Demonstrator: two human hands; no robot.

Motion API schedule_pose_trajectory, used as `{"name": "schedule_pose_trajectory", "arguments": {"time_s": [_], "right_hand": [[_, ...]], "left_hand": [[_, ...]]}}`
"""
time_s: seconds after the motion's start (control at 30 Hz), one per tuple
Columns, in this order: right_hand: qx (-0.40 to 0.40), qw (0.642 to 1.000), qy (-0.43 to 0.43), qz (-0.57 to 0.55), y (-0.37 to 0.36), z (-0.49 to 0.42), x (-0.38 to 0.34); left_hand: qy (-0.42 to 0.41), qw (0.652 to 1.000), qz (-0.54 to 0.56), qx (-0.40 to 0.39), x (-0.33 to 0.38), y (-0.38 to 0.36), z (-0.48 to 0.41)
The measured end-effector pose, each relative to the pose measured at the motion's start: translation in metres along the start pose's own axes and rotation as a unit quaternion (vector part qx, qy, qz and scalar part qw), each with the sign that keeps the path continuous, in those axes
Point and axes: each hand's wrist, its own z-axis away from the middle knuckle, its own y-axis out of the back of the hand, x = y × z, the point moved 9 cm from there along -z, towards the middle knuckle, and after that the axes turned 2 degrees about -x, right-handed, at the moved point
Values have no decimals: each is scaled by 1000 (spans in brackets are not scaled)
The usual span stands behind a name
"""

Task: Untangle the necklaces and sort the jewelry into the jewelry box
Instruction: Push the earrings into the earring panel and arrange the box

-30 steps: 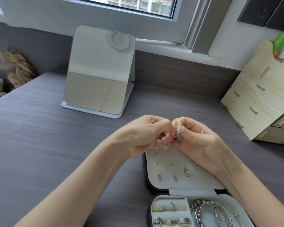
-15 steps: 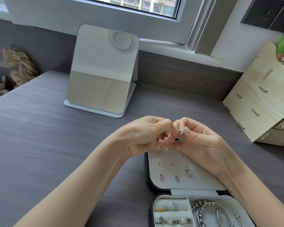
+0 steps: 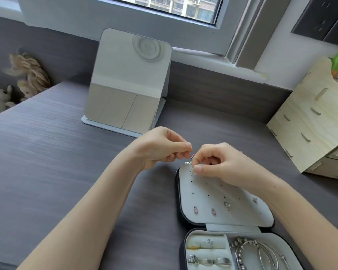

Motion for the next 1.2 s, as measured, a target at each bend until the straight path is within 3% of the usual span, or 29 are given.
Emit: {"name": "schedule_pose_trajectory", "arguments": {"time_s": [0.23,0.37,0.6,0.7,0.83,1.2], "right_hand": [[-92,988,-94,80,-6,-14,3],[-97,982,-92,130,-3,-22,-2],[12,989,-69,133,30,-13,-3],[71,975,-82,192,54,4,8],[86,958,-105,251,53,20,20],[215,953,-89,193,42,28,24]], "left_hand": [[20,1000,4,-10,-9,-1,-3],[25,1000,-1,-8,-10,-1,-3],[34,999,-1,15,-11,3,-2],[36,999,6,22,-11,5,-3],[43,999,20,20,-11,3,-3],[46,997,57,6,-11,0,-2]]}}
